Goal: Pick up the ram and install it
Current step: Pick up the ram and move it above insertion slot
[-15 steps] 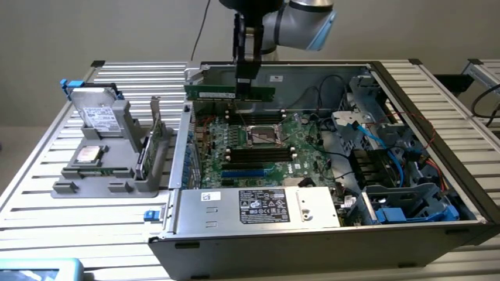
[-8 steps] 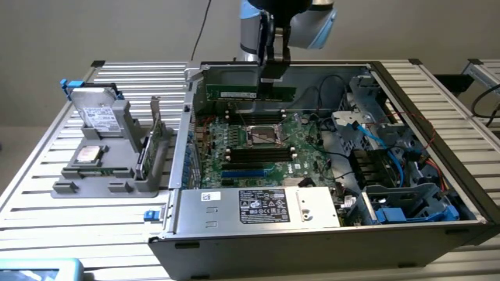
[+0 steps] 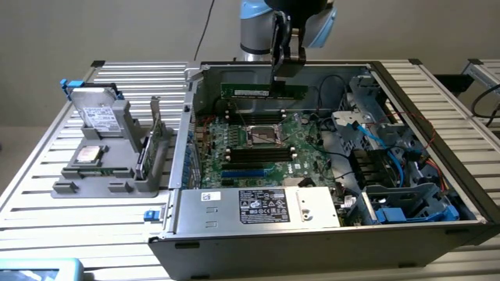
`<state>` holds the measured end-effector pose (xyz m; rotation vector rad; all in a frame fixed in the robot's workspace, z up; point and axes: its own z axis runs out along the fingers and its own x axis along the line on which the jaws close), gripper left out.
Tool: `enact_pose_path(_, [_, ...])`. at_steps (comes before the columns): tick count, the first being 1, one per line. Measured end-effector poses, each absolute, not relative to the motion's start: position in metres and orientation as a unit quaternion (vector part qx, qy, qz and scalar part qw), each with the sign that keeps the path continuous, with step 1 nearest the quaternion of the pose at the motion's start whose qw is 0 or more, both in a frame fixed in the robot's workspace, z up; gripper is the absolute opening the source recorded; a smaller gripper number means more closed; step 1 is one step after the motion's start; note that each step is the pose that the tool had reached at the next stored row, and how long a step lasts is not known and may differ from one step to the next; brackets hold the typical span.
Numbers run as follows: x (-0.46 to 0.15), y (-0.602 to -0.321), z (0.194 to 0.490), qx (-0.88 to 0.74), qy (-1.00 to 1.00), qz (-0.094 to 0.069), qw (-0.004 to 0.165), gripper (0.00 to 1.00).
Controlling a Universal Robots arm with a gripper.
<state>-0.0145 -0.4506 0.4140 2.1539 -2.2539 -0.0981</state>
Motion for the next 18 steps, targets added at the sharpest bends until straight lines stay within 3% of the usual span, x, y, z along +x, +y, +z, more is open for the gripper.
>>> enact_pose_path(18, [-0.010, -0.410, 0.406, 0.691, -0.723, -0.031, 0.012, 0.13])
